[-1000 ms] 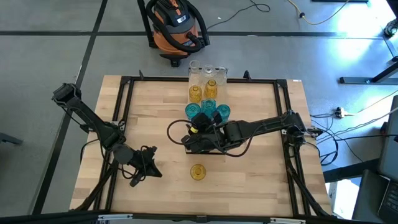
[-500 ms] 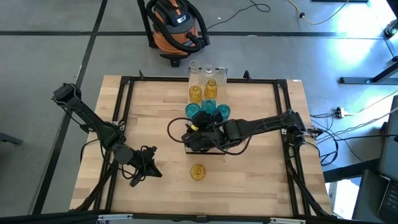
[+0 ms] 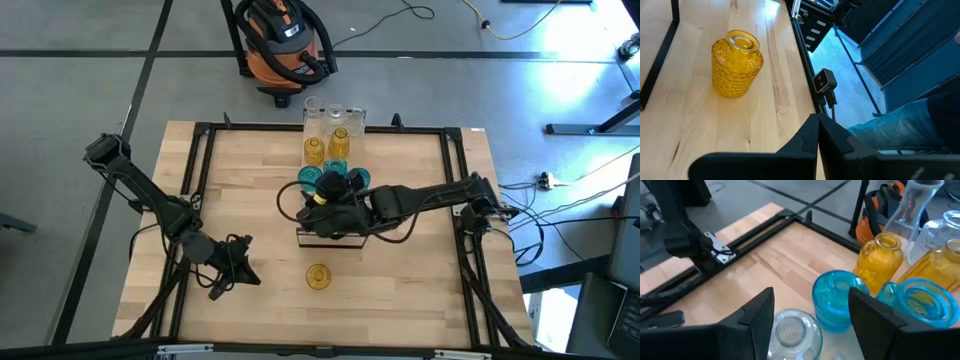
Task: Sort vases onto shelf
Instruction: Put the transparent vase on the shelf aligned with the other transparent vases, then put the yellow vase on the shelf aligned with the other yellow vases
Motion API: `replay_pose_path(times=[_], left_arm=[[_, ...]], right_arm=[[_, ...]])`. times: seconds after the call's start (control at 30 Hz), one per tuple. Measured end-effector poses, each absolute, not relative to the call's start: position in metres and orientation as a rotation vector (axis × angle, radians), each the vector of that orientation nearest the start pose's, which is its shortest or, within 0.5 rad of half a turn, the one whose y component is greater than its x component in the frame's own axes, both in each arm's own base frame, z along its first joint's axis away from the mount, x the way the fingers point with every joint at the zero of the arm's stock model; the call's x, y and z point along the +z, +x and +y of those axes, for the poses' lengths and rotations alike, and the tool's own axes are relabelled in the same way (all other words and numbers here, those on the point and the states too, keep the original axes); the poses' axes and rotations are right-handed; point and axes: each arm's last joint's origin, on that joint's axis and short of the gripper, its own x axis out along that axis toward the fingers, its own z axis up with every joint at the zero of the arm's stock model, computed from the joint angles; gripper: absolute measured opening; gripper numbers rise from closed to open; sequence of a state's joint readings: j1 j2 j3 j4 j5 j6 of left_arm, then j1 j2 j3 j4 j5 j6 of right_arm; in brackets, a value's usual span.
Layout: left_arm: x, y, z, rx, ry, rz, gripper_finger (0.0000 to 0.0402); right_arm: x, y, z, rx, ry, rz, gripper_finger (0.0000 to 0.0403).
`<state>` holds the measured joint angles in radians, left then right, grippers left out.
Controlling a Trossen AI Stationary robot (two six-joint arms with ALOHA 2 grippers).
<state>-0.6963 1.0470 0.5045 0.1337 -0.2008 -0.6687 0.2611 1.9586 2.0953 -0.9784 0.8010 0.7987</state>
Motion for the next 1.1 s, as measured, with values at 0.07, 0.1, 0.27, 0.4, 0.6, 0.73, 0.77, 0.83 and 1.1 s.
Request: replay_pose_path(times=[0.07,0.1,0.27,0.4,0.6,0.73,0.77,0.83,1.1], left_arm=[[0.219,0.17,-0.135,-0.342,-0.469,0.516,0.0],[0.219,0.17,-0.135,-0.342,-0.468,0.516,0.0],[0.219,0.17,-0.135,-0.342,-0.468,0.516,0.0],[0.219,0.17,-0.135,-0.347,-0.444,0.513,0.0],[0.218,0.17,-0.134,-0.332,-0.438,0.511,0.0],[0.217,0.17,-0.134,-0.329,-0.432,0.52,0.0],[0.217,0.17,-0.134,-0.327,-0.429,0.524,0.0],[0.217,0.17,-0.134,-0.329,-0.42,0.523,0.0],[0.217,0.172,-0.131,-0.313,-0.408,0.514,0.0]], right_arm=[[0.381,0.402,0.086,-0.742,0.327,0.459,0.0216],[0.385,0.4,0.086,-0.734,0.339,0.445,0.0216],[0.407,0.391,0.088,-0.63,0.423,0.39,0.0216],[0.417,0.393,0.097,-0.401,0.5,0.407,0.0216],[0.399,0.39,0.158,-0.023,0.444,0.575,0.0216],[0.376,0.369,0.208,-0.01,0.359,0.65,0.0216],[0.372,0.363,0.219,-0.037,0.348,0.633,0.0216],[0.363,0.349,0.239,-0.124,0.314,0.583,0.0216],[0.294,0.326,0.271,-0.382,0.34,0.464,0.0216]])
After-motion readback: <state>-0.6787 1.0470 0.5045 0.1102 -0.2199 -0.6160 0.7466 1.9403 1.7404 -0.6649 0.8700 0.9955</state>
